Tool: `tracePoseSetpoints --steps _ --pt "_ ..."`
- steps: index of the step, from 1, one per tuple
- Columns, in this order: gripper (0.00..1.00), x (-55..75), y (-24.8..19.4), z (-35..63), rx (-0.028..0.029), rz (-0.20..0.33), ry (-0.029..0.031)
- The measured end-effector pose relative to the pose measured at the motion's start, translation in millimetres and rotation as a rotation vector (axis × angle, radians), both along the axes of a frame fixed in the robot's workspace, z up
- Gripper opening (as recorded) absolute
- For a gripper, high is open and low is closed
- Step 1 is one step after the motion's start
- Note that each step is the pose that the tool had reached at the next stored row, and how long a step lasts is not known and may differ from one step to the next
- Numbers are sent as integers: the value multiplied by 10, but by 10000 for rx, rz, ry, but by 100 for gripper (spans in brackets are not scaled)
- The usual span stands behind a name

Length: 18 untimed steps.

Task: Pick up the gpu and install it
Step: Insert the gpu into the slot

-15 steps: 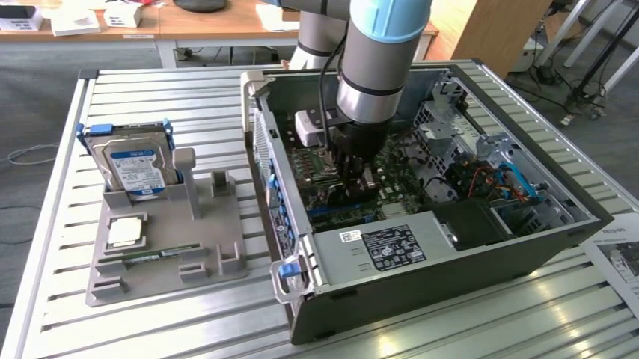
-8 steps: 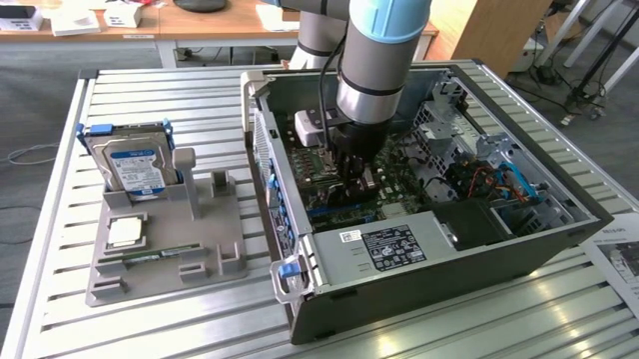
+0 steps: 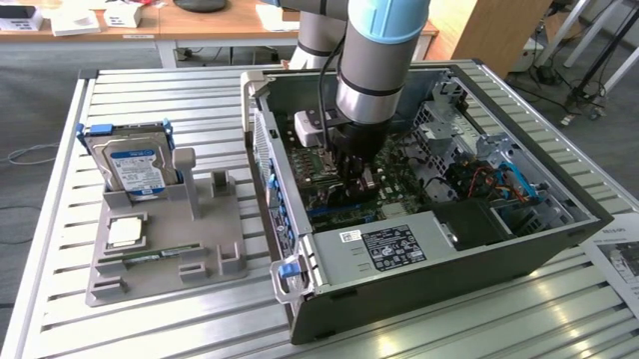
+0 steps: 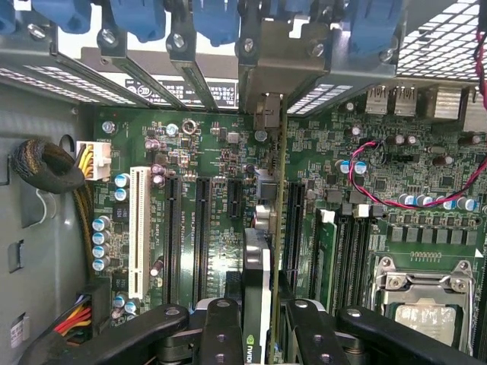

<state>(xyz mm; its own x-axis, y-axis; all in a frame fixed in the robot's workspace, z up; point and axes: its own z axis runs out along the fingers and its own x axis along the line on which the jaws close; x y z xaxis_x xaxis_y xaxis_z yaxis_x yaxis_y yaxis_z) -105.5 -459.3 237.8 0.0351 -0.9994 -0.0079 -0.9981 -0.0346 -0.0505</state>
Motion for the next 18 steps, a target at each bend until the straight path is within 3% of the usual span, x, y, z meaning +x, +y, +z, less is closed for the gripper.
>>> tracePoseSetpoints --steps 6,10,18 --pt "27 0 0 0 0 0 -4" --pt "27 -2 0 -2 -1 -1 -47" --pt "27 -2 0 -4 -1 -1 -73"
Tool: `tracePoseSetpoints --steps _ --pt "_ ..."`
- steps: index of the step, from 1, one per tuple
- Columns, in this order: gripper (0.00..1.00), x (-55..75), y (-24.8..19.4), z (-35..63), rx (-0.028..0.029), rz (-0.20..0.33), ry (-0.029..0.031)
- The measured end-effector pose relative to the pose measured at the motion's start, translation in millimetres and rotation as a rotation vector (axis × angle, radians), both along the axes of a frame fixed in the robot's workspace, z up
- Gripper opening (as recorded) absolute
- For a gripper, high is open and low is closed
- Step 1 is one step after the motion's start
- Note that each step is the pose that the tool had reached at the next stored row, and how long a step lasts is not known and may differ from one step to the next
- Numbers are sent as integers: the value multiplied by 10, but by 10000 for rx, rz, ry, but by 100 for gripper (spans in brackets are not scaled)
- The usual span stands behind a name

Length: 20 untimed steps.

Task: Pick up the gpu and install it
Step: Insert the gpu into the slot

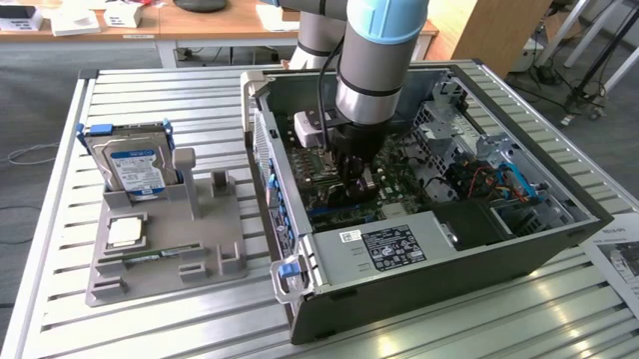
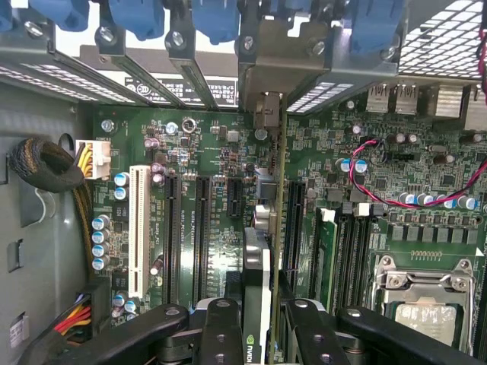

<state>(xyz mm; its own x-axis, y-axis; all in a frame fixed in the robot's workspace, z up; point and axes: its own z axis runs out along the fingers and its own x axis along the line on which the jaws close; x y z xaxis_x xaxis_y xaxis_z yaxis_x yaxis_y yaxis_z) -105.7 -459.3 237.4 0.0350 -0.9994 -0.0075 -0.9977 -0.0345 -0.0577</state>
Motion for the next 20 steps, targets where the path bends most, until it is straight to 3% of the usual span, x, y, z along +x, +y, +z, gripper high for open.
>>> tracePoseSetpoints --steps 20 --pt "27 0 0 -1 1 1 -1"
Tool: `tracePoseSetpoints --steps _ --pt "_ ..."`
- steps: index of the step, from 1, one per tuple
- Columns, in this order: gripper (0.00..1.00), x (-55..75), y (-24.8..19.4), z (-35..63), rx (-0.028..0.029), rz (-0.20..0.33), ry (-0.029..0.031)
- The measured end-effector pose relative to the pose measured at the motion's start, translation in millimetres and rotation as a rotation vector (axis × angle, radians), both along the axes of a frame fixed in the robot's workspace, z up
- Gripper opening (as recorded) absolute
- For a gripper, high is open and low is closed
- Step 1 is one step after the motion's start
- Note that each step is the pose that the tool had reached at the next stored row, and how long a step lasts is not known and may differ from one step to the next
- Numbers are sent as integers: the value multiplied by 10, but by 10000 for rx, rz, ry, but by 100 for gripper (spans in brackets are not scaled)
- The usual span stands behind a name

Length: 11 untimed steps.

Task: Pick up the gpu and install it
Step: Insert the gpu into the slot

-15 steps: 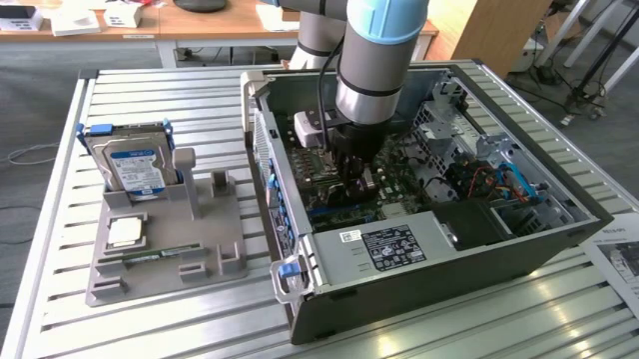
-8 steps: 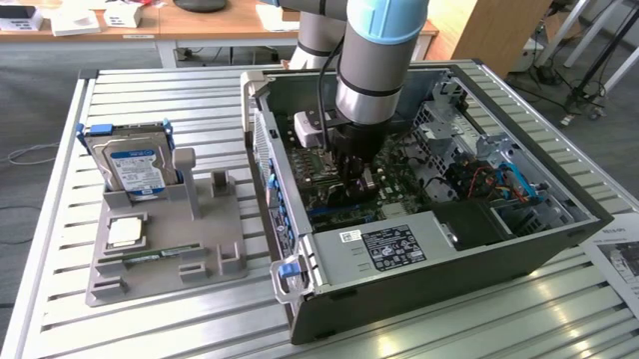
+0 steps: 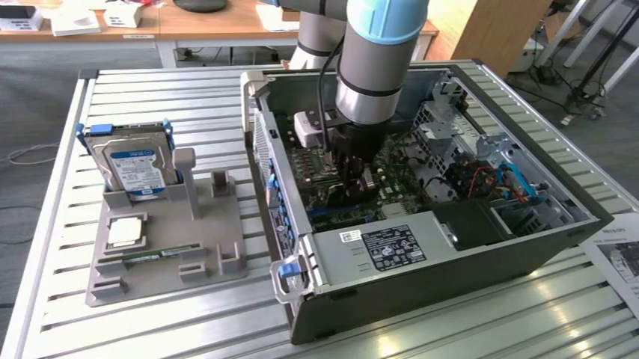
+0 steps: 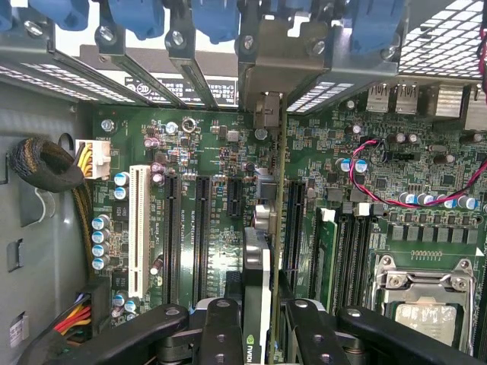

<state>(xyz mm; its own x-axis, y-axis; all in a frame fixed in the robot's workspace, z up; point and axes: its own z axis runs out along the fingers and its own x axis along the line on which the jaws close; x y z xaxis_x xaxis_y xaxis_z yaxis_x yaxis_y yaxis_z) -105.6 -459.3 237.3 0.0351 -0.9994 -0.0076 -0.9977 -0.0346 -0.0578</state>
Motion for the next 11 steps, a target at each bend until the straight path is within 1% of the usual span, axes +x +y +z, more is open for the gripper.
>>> tracePoseSetpoints --steps 8,9,10,11 --pt "28 1 0 -1 1 2 -6" --pt "33 1 0 -2 5 1 -5" --pt "33 1 1 -3 10 2 -5" --pt "40 1 1 -1 7 1 -4"
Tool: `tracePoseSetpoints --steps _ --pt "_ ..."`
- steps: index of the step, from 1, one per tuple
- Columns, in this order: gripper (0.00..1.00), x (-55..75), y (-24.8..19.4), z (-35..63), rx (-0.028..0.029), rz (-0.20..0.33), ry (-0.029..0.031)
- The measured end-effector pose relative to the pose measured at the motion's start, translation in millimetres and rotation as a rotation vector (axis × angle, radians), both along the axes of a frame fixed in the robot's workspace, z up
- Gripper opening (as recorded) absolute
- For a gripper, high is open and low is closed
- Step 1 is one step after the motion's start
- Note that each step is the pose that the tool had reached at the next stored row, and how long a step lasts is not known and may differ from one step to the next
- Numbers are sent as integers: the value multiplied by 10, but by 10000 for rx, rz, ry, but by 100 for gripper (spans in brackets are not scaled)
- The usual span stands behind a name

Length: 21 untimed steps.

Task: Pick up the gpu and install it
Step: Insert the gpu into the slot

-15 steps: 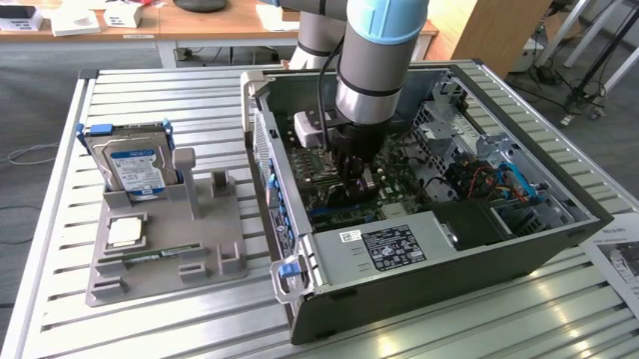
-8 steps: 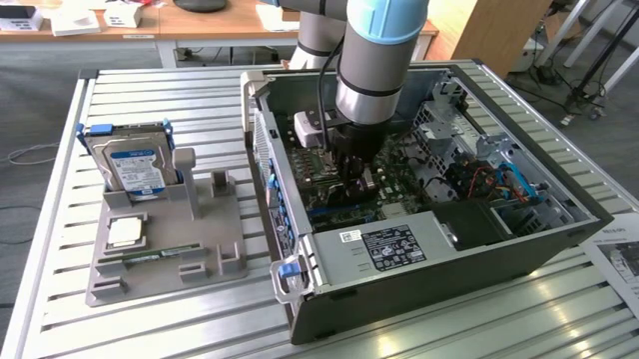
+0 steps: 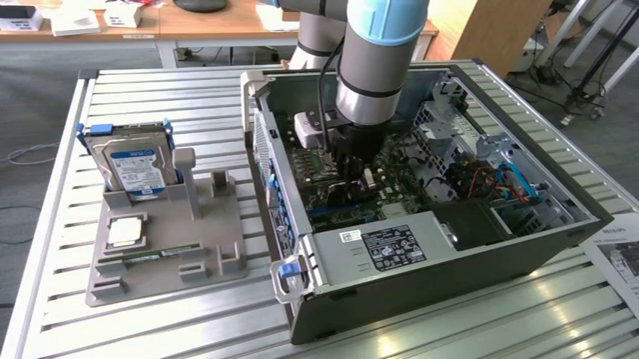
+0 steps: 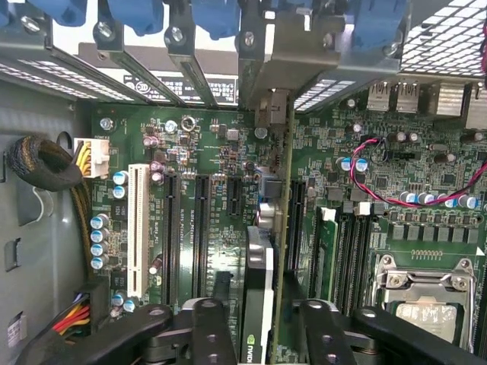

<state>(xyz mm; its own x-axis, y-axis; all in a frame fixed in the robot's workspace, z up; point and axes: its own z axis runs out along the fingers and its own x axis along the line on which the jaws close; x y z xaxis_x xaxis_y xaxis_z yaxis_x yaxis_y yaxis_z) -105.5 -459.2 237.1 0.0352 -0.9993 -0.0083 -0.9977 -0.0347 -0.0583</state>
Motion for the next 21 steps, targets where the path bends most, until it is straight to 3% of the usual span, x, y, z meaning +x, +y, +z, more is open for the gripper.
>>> tracePoseSetpoints --steps 7,10,17,21 --pt "40 -1 -1 60 -5 -2 4" --pt "40 -1 -1 139 -4 -1 4" --pt "40 -1 -1 436 -4 -1 4" --pt "40 -1 -1 462 -2 -1 4"
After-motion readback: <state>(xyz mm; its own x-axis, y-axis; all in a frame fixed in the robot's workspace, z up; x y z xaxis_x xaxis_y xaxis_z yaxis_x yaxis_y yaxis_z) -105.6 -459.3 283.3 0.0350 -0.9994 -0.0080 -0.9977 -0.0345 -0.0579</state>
